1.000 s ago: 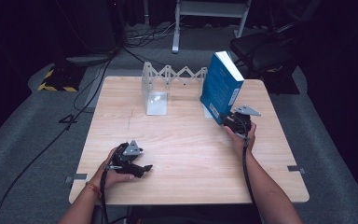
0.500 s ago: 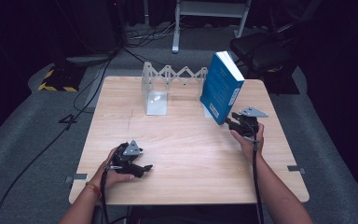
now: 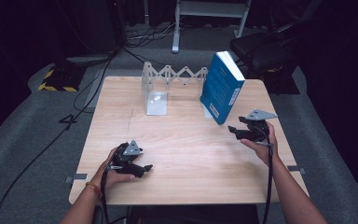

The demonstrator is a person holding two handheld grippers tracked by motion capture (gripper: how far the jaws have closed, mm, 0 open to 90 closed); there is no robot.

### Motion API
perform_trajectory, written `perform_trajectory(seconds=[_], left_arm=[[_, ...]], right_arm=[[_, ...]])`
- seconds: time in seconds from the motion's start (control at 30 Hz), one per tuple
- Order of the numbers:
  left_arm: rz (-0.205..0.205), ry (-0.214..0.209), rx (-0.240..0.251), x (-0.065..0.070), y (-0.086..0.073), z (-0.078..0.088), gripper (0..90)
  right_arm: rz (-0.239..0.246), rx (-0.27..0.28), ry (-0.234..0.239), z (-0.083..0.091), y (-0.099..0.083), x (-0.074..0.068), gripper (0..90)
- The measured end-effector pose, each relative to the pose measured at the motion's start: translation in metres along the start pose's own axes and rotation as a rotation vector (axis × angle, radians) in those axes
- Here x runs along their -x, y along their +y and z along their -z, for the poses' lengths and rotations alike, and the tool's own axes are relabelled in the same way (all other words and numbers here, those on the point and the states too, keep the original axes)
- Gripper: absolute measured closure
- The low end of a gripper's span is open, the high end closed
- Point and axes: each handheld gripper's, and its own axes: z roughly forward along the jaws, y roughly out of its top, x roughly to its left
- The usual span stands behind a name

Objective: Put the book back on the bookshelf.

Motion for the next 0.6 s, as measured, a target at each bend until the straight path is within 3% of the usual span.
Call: perform_trajectory(seconds=[0.33,0.6], left_arm=[[0.004,0.003,-0.002,0.000,0.000,0.000,19.1],[0.009,0.008,-0.002,0.000,0.000,0.000,18.3]], right_arm=[[0.080,-0.080,0.041,0.030,-0.018,-0.006,29.2],[0.091,-0.123,0.038,0.048,-0.039,-0.005,28.2]])
